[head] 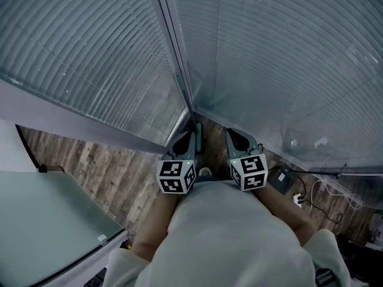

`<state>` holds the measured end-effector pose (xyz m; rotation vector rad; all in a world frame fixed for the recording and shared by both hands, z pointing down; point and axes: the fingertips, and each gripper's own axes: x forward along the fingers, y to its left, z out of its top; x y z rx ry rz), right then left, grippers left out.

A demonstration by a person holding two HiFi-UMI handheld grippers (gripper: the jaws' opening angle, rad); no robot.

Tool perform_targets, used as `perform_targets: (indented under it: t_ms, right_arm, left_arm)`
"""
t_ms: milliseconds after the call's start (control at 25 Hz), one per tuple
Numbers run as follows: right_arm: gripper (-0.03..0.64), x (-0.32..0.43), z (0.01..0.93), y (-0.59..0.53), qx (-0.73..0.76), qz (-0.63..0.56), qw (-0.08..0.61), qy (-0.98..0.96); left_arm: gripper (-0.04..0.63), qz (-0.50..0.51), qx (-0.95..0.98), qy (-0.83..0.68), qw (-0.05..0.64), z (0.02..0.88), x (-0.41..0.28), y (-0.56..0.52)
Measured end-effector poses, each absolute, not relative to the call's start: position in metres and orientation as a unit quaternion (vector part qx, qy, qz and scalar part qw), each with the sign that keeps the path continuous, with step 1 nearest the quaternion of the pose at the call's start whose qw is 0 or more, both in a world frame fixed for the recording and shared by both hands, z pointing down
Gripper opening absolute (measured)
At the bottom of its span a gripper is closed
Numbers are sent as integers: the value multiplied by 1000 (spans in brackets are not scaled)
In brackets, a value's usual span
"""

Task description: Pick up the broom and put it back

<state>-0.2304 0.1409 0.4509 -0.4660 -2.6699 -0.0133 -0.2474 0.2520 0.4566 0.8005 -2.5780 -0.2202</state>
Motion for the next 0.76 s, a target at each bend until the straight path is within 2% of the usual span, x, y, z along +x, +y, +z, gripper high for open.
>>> perform_targets:
  t_ms: [760]
  right_arm:
    - [6, -237, 455, 143, -170, -9, 221, -960]
  left_arm:
    - [6, -81, 287, -927, 228, 465, -256, 251]
